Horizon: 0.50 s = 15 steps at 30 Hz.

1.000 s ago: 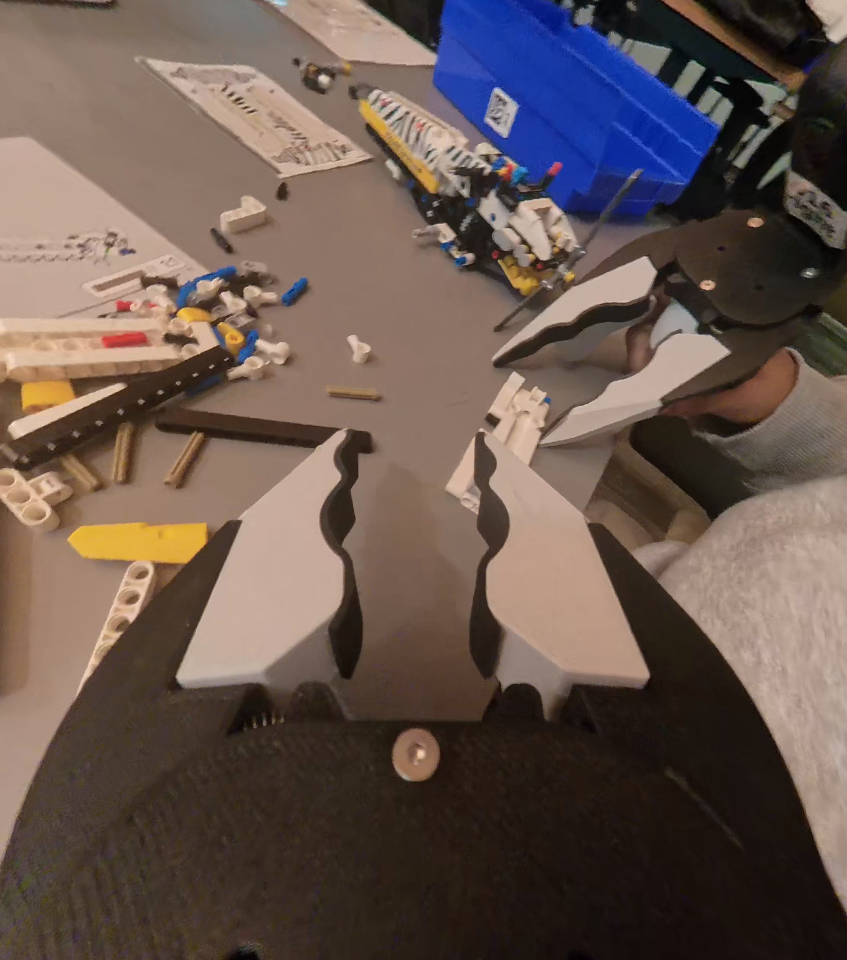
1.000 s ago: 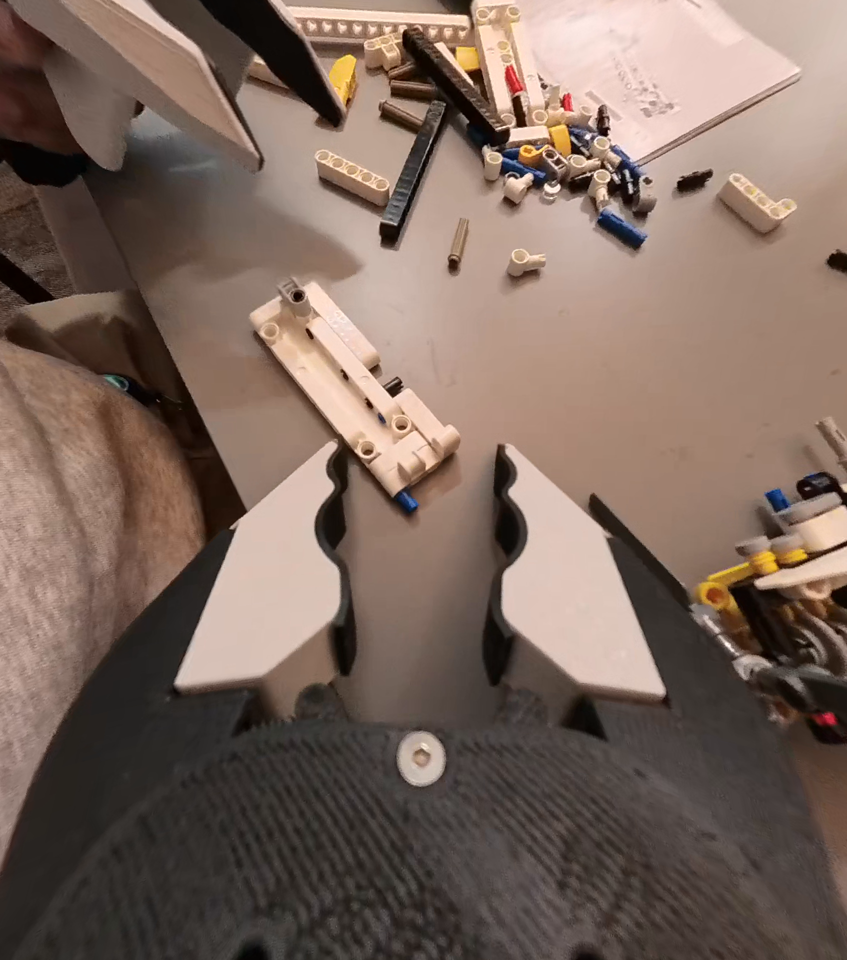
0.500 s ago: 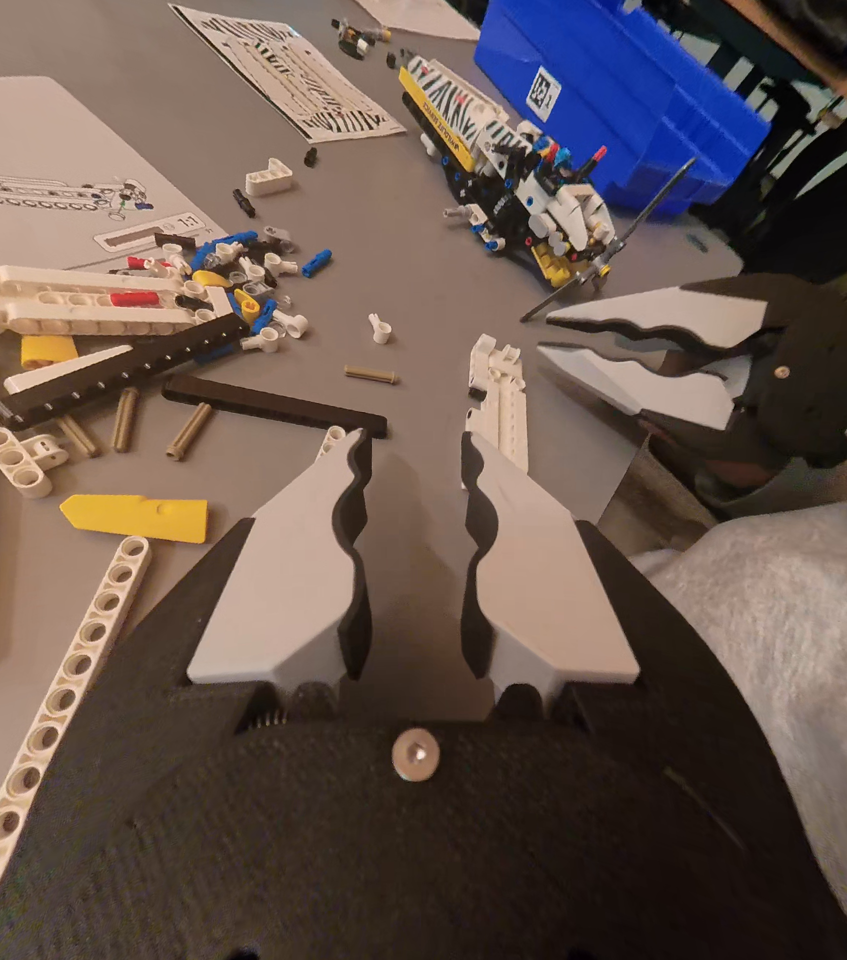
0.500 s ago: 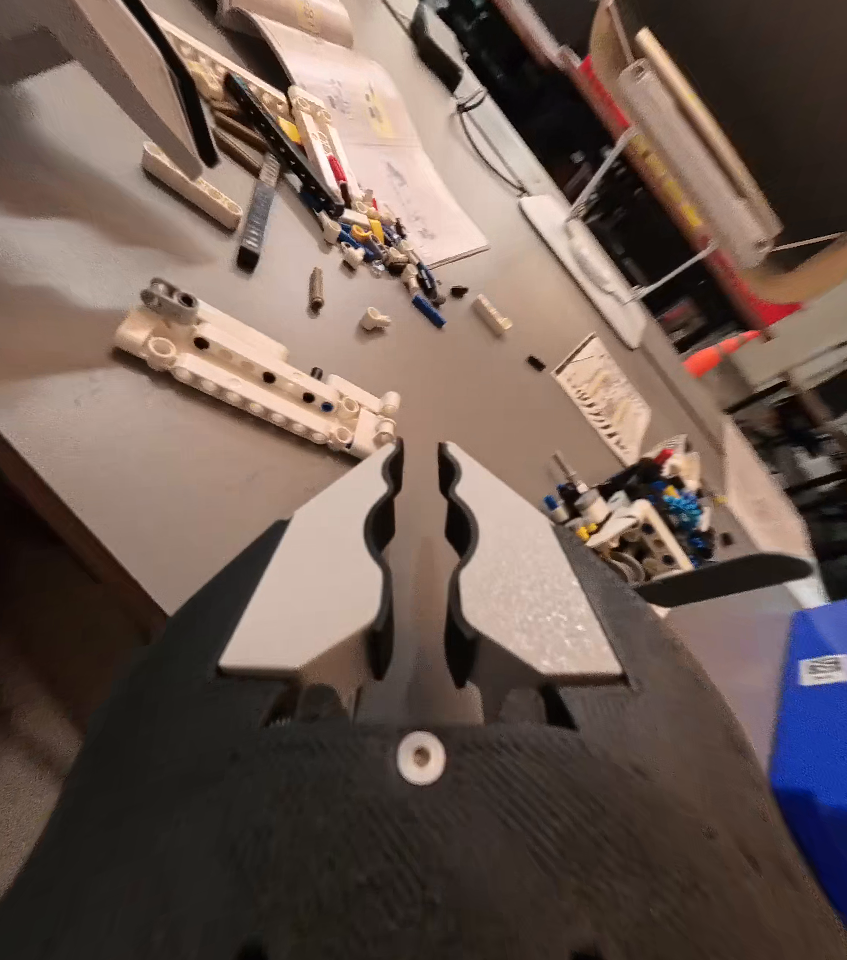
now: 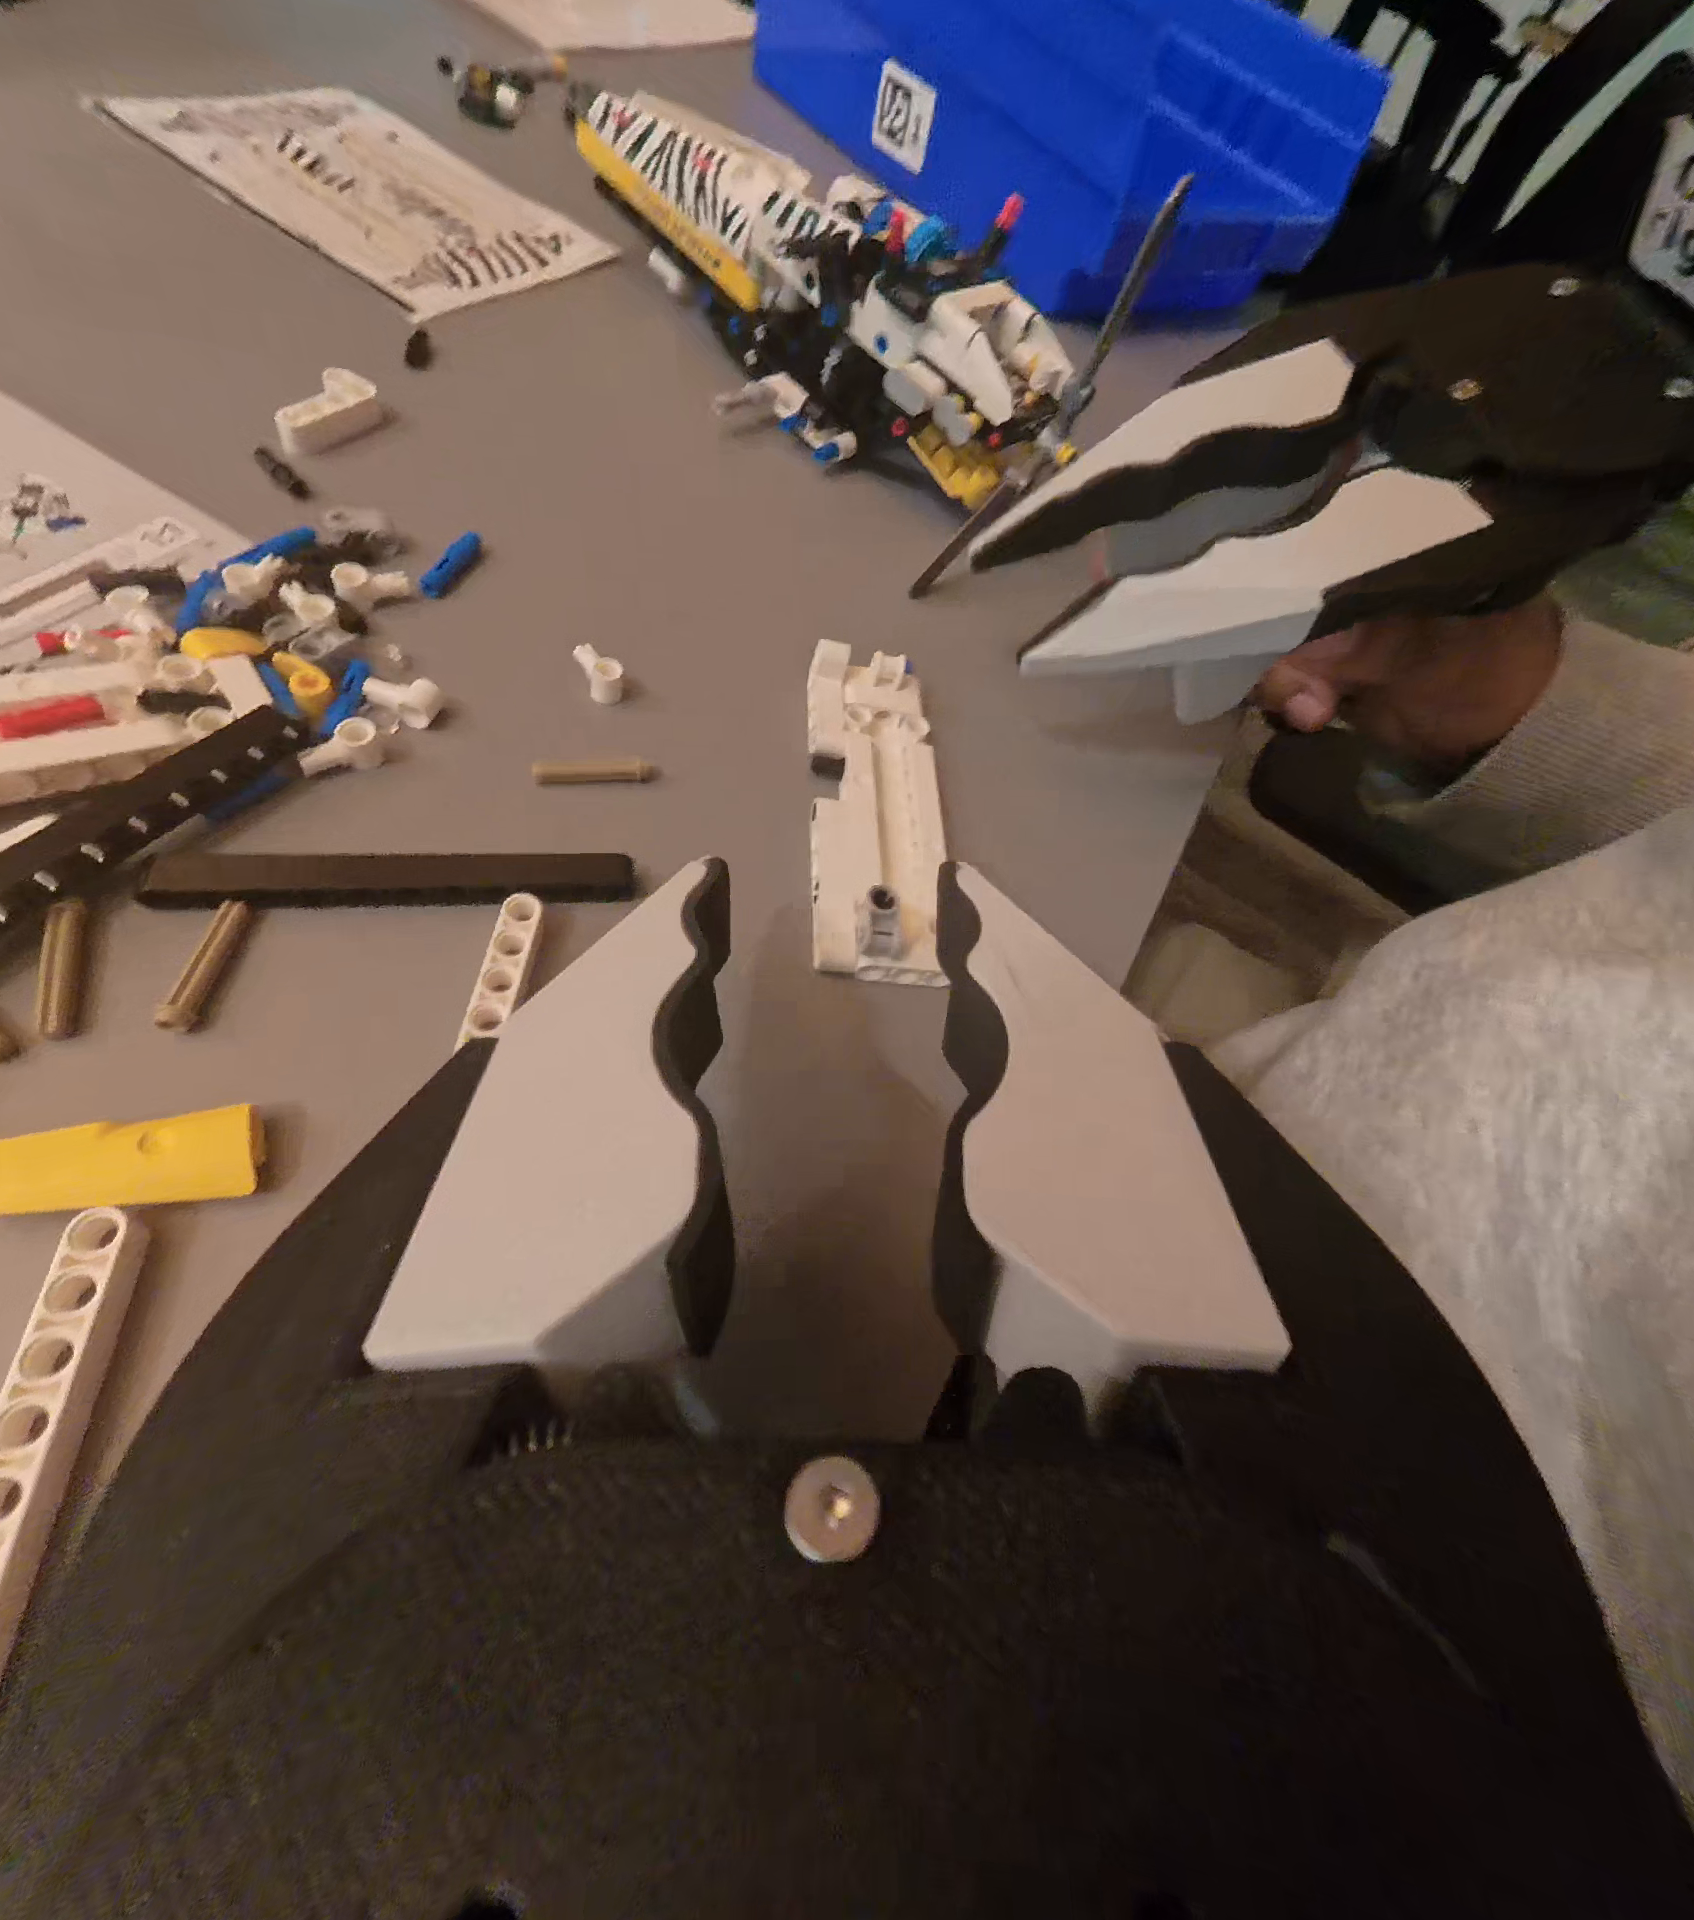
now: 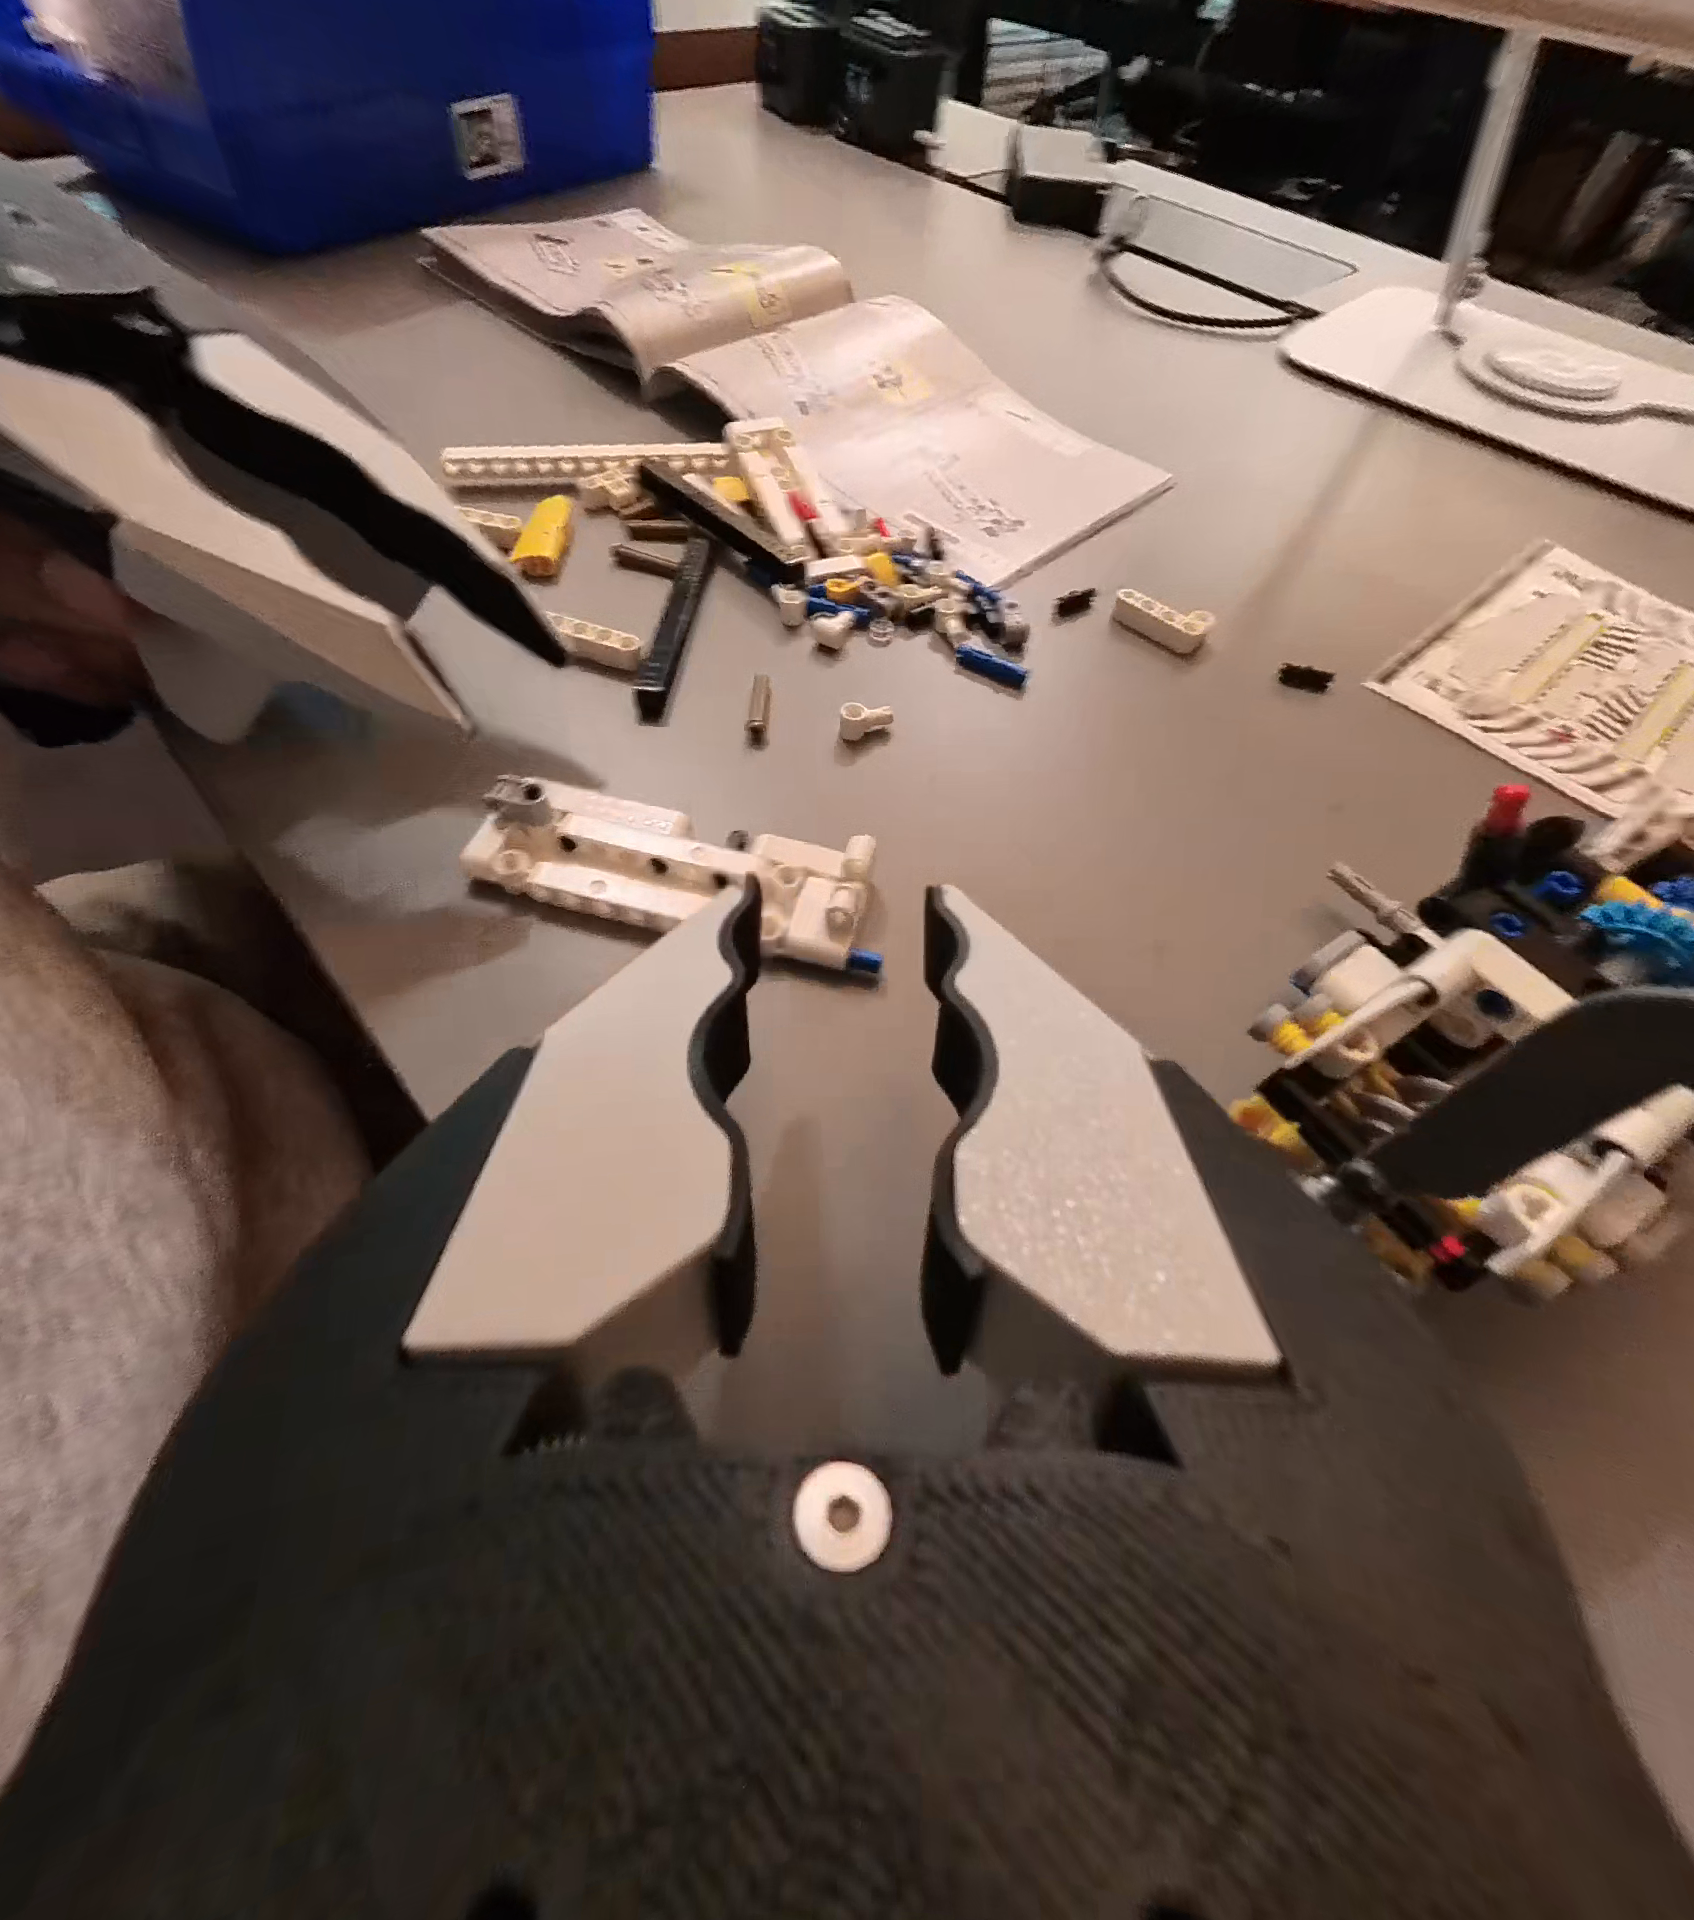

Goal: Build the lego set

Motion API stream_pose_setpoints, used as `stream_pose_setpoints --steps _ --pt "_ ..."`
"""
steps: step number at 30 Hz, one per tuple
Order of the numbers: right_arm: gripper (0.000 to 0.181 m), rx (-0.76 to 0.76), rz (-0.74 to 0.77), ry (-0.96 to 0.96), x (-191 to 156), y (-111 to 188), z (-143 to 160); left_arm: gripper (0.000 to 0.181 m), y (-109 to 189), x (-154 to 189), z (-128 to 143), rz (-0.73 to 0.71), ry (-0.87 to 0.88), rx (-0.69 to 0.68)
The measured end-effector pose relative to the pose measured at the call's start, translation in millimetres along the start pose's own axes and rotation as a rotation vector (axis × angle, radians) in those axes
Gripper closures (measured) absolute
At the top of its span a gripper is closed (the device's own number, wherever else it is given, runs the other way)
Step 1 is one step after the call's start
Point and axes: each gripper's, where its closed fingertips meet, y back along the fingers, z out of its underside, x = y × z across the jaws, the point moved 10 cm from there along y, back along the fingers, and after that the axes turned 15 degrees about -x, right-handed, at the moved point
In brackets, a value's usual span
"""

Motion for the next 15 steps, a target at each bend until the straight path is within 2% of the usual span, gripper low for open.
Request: stream_pose_setpoints --steps 3,7,12,15 --pt "0.151 -0.021 -0.094 0.047 -4.4 -1.0 0.6 0.136 -1.2 3.0 0.0 0.008 -0.028 -0.004" --pt "0.144 -0.059 -0.158 0.001 -0.2 -4.2 -0.2 0.12 -9.2 5.3 -0.2 -0.01 -0.048 -0.079" --pt "0.138 -0.068 -0.195 -0.04 3.2 -5.6 -1.1 0.1 -14.3 6.8 -2.7 -0.056 -0.04 -0.092" --pt "0.142 -0.055 -0.175 -0.023 1.7 -4.5 -0.9 0.096 -16.9 5.4 -3.6 -0.084 -0.021 -0.113"
